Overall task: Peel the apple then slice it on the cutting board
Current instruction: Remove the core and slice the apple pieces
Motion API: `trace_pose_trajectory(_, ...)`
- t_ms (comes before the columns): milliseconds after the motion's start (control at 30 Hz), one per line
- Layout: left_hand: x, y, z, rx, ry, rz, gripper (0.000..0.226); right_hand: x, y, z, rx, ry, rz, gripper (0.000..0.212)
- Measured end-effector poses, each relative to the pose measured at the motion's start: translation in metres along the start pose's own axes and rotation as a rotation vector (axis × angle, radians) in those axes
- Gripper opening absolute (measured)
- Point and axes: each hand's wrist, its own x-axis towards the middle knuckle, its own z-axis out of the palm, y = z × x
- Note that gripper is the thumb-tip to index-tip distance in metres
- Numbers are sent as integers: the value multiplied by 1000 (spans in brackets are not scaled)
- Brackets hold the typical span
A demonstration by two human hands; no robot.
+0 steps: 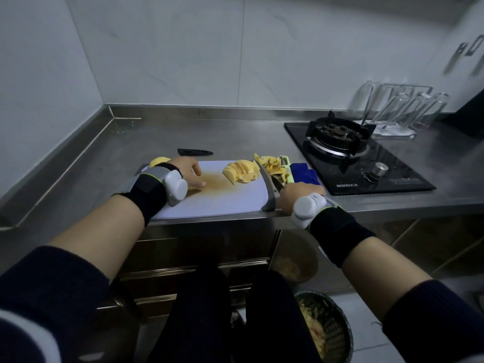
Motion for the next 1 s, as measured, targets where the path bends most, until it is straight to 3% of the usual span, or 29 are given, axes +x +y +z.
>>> trace_pose_trajectory(167, -3, -4, 0, 77, -68, -27, 57, 0, 0, 0, 74, -50, -23, 18)
trace_pose_trajectory(333, 0, -4, 4, 14, -9, -28, 57, 7, -1, 0, 131, 82, -68, 25)
trace_pose_trajectory(567, 13, 5, 22, -83, 115, 216, 44, 14, -45, -5, 252, 189, -326, 41)
trace_pose_trajectory(767, 7, -12, 37, -299, 249, 174, 61, 20, -65, -3, 231, 134, -380, 19)
trace_pose_trajectory(900, 5, -10, 40, -385, 253, 208, 41, 25, -70, -4, 206, 130, -422, 14)
trace_pose_trajectory(1000, 7, -9, 39, -460, 165, 261, 33, 26, -71, -4, 218, 136, -418, 13)
